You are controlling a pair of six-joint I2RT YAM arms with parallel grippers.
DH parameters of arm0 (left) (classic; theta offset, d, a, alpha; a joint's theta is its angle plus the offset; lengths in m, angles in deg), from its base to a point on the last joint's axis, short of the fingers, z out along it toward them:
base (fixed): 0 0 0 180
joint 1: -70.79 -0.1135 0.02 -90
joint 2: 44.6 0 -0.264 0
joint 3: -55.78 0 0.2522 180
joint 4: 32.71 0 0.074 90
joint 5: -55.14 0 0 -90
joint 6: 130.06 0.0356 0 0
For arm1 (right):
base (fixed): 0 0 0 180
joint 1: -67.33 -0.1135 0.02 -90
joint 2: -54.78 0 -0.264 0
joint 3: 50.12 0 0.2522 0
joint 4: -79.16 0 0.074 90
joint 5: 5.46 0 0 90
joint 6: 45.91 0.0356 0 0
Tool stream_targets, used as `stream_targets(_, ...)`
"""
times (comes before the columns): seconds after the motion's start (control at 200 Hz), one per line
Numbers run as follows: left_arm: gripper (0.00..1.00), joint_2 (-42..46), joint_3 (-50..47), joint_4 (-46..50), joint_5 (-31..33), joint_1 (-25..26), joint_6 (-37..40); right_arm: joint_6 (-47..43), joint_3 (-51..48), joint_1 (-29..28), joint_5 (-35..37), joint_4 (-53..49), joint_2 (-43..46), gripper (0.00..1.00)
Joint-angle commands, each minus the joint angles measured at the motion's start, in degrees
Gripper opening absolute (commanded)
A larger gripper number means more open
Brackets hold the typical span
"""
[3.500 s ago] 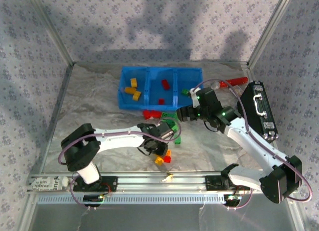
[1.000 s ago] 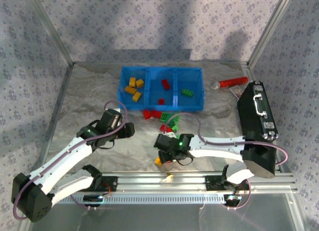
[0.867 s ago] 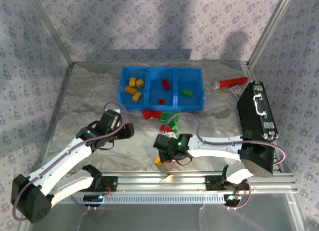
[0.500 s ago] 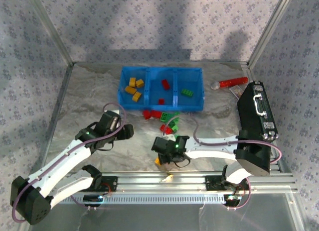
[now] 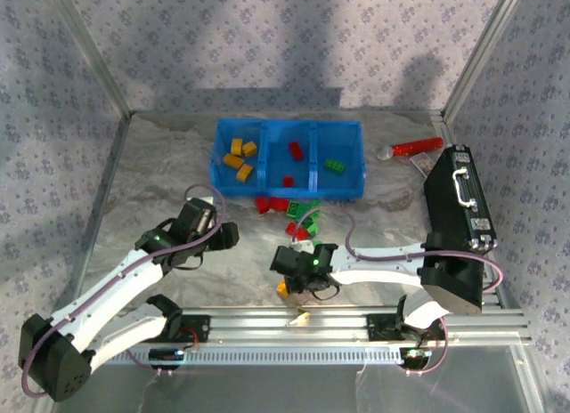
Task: Sort the legos into containers by color
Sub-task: Pick up the lego from the bottom-center of the table.
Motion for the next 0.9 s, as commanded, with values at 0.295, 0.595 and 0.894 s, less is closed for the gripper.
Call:
stream_targets(0.295,0.78,-1.0,-0.5,-1.8,0.8,0.1,0.1,1.5,0.6,-0.1,1.7,-0.8,-1.6,0.49)
stream_targets(0.595,0.77,-1.4,-0.1,-1.9,0.7,-0.3,0.7,1.4,0.9,-0.1,2.3,-2.4,-0.8,0.39)
stream_targets(0.894,0.77,0.3,1.1,-0.3,1.4,-0.6,1.3,-4.2,8.2,1.5,6.1,-14.2,6.8,0.38)
